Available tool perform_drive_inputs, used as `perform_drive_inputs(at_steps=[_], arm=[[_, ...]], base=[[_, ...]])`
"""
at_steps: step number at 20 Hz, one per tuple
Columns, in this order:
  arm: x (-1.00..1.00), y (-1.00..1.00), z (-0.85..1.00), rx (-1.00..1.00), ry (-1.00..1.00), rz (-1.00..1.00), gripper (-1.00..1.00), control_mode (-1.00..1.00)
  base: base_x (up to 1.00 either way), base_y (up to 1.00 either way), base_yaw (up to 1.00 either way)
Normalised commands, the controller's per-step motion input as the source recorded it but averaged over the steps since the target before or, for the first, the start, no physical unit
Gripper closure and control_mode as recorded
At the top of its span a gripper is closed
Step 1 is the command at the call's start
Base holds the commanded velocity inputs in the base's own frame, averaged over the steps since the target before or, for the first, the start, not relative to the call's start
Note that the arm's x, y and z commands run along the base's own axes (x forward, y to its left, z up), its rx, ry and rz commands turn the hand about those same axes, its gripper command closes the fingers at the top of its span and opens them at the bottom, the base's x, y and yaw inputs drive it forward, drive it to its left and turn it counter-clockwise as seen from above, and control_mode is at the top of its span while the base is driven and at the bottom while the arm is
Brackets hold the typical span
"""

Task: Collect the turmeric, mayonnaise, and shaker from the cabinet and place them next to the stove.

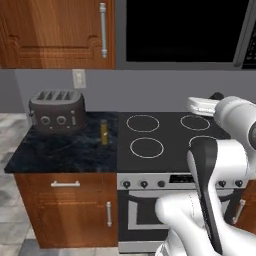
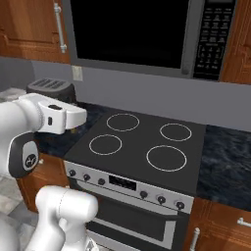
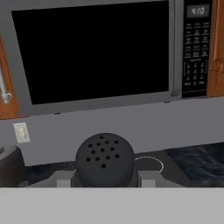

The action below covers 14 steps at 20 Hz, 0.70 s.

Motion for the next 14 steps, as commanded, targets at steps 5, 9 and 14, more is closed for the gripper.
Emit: perform_drive_inputs(at_steps=[5,9,14], arm=[[0.00,0.00,0.00,0.00,0.00,0.00,1.00,1.00],[0.00,0.00,0.00,0.00,0.00,0.00,1.00,1.00],[0.00,0.00,0.00,0.00,0.00,0.00,1.00,1.00]], base=[[0.40,-0.58,-0.21],[0.43,-0.52,-0.20],[0.50,-0.43,-0.10]])
